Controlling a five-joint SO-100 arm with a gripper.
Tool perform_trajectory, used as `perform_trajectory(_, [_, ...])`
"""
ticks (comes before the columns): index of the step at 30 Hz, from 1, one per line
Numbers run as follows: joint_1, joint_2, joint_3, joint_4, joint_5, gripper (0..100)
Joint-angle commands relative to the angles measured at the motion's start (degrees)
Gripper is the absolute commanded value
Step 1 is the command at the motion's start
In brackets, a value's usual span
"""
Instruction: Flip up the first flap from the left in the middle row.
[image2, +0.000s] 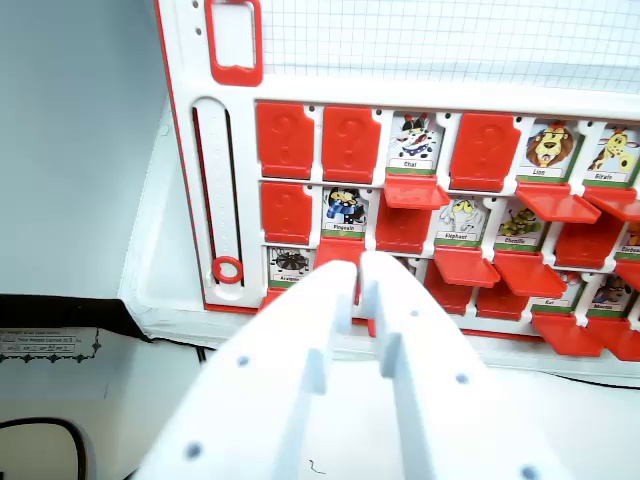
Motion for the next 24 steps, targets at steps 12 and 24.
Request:
perform_trajectory(12, [4.7,11.5,-3.3,7.6,-0.5,0])
perform_trajectory(24, [5.4,16.2,-1.3,12.1,-0.1,0])
